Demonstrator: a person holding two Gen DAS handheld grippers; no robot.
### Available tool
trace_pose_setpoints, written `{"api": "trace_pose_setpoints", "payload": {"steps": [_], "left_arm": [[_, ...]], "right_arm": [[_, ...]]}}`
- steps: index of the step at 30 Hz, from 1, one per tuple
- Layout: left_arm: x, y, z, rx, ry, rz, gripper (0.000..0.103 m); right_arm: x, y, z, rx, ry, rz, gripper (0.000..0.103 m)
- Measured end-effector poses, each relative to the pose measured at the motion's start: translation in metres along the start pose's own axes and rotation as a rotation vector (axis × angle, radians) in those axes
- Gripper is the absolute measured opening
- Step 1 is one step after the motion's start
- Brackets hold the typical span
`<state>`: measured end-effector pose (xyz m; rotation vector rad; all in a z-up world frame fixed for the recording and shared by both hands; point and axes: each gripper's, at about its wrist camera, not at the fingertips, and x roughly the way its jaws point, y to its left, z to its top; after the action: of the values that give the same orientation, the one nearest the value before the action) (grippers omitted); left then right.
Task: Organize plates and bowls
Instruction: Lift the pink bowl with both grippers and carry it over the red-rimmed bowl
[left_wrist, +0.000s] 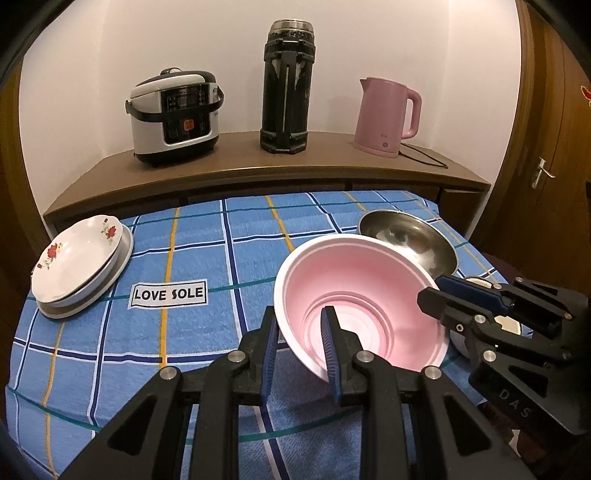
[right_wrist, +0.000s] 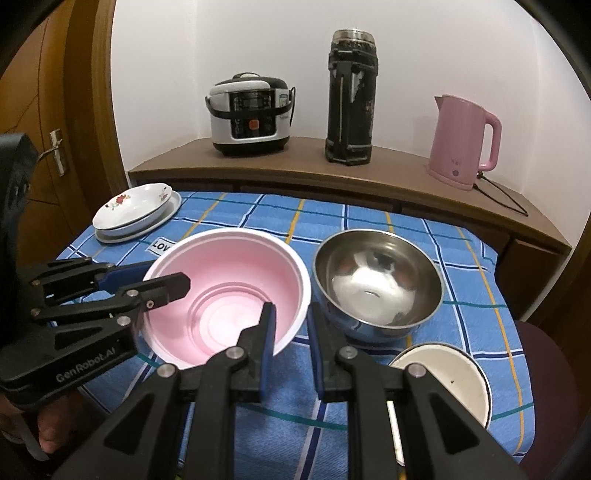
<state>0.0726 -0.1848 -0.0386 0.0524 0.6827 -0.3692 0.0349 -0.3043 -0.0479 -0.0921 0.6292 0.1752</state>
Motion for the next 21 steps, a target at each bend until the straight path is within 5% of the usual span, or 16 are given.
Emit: {"api": "trace_pose_setpoints", "payload": {"steps": [21], "left_arm": [[-0.017, -0.013, 0.015, 0.027, -0.047, 0.018, 0.025]], "right_arm": [[-0.017, -0.009, 0.012, -0.009, -0.04, -0.016, 0.018]]}}
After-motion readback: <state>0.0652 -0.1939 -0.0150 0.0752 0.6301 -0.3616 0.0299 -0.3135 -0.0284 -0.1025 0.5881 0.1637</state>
